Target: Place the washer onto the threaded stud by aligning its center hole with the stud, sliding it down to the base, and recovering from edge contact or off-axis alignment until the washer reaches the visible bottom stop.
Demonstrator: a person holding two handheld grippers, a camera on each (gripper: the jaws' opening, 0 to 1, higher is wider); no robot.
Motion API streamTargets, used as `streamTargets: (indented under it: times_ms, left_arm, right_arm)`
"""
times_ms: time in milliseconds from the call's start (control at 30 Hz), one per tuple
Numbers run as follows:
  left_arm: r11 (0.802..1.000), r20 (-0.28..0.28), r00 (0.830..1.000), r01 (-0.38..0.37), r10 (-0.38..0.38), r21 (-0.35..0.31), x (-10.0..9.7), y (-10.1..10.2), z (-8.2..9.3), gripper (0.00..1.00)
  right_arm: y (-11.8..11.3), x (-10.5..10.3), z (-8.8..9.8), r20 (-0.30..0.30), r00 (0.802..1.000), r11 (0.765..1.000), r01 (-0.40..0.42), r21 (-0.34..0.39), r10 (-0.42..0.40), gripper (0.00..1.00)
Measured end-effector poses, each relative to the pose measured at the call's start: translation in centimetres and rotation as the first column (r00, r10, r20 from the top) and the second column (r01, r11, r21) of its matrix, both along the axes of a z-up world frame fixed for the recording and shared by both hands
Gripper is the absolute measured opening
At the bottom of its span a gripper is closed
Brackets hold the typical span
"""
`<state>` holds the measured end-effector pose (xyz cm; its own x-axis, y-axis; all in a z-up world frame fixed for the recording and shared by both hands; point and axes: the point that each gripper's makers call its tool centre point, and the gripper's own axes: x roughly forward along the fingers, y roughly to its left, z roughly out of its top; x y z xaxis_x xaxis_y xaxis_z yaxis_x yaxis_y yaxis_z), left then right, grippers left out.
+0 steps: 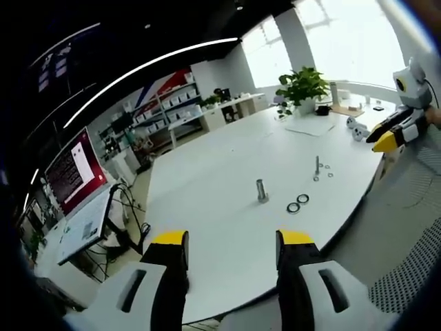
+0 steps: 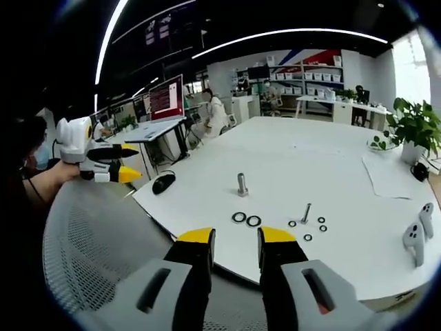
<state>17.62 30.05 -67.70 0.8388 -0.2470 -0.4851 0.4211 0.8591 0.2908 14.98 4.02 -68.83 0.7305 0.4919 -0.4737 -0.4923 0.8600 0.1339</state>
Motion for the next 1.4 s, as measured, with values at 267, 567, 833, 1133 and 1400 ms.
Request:
streamTargets:
  times_ms: [267,567,833,1133,1400]
  left_arm:
    - [1.0,0.025,1.0,0.019,-0.019,0.003,-0.1,-0.4,0.4,0.49]
    - [1.0,-0.005,1.0,0.012,-0.011,0.017,-0.1,-0.1,-0.2,0.49]
    - [0.999,-0.027,0.999,-0.021,0.022,0.039,0.0,0.5,-0.7,0.5]
    - [0.997,0.011,0.999,-0.051,0.051,0.056,0.4,1.2,-0.1,0.51]
    - [0.995,0.01,0.997,-0.078,0.077,0.065,0.5,1.8,-0.2,0.5]
  right_arm:
    - [-0.7,0.1,0.3,0.014,0.999,0.998,0.052,0.042,-0.052,0.27]
    - [-0.2,-0.7,-1.1,-0.081,0.997,1.0,0.016,0.006,-0.016,0.27]
    - [-0.1,-1.0,-1.1,-0.088,0.996,1.0,0.006,-0.001,-0.006,0.22]
    - [0.9,-1.4,-1.1,-0.095,0.992,0.996,-0.088,-0.008,0.087,0.22]
    - [-0.1,-0.7,-0.1,-0.068,0.988,0.99,-0.137,-0.013,0.136,0.21]
